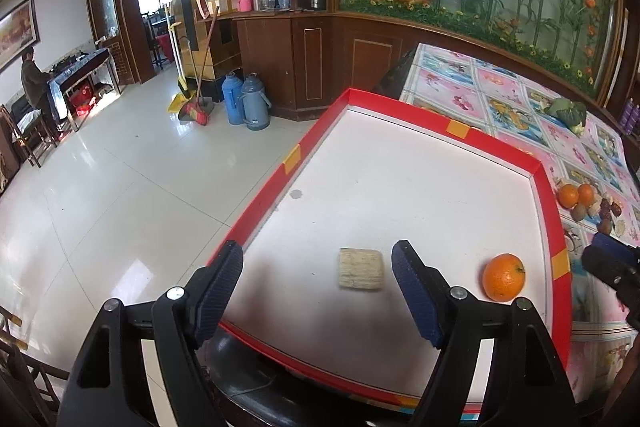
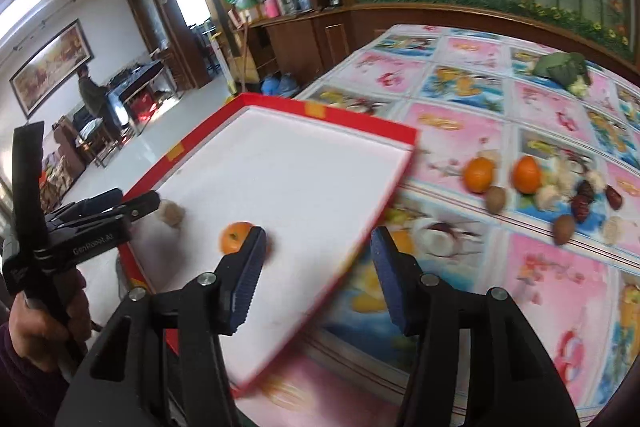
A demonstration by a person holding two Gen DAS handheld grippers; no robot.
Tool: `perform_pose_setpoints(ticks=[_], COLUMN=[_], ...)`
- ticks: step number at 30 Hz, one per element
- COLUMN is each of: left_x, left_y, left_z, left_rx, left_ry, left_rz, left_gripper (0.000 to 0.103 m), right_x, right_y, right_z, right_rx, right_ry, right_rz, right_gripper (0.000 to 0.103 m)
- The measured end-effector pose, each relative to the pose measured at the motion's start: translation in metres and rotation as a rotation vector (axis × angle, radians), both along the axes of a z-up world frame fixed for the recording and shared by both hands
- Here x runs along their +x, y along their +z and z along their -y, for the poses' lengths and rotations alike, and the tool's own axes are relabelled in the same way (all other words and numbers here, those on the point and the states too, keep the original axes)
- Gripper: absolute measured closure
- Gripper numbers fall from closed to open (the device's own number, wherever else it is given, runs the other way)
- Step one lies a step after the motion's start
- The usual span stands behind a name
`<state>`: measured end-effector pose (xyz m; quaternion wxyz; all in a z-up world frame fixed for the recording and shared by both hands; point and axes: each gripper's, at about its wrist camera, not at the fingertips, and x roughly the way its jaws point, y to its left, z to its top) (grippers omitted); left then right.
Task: Organize fruits
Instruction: 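Carry the orange into the tray with the right tool while the left tool drops the bread cube there, then grasp a brown kiwi with the right tool while the left tool returns to the fruit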
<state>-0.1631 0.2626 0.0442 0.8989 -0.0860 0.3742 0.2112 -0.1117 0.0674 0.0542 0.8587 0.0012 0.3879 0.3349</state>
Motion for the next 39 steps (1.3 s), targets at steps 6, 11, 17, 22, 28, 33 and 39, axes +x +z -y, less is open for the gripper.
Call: perform_pose_setpoints(ticks=[6,11,17,22,28,33,39], left_x=[0.009,0.019,0.031,0.042,0.061,0.078,0.085], left_y=[0.003,0.01,0.015,0.023,0.029,0.024,0.017], left_z=[0.028,0.064,0.105,0.128,0.15,0.166,0.175], left_rx=[0.002,0.032,0.057,0.055,0.102,0.139,0.113], left_ry=[-0.071,-0.162,-0.273,-0.34,-0.394,-0.427,-0.443], left_rz=[-0.013,-0.019,-0.035,-0.038,-0.036,-0.059,-0.079], left_gripper=[0.025,0.025,0.025,0.025,0.025,0.025,0.025], right_x=[0.015,0.028,0.041,0.059,0.07,0.07,0.084], right_y=[-0.006,-0.017,-0.021,-0.022,-0.025,-0.03,-0.038], right_z=[0.085,0.144,0.172,0.17,0.161,0.152,0.133], right_rx=[0.02,0.026,0.027,0.011,0.03,0.015,-0.048], right_ry=[-0.174,-0.298,-0.328,-0.305,-0.273,-0.232,-0.216], right_rz=[-0.011,-0.044,-0.062,-0.069,-0.073,-0.071,-0.074], right_gripper=[0.047,0.047,0.047,0.047,0.048,0.055,0.069])
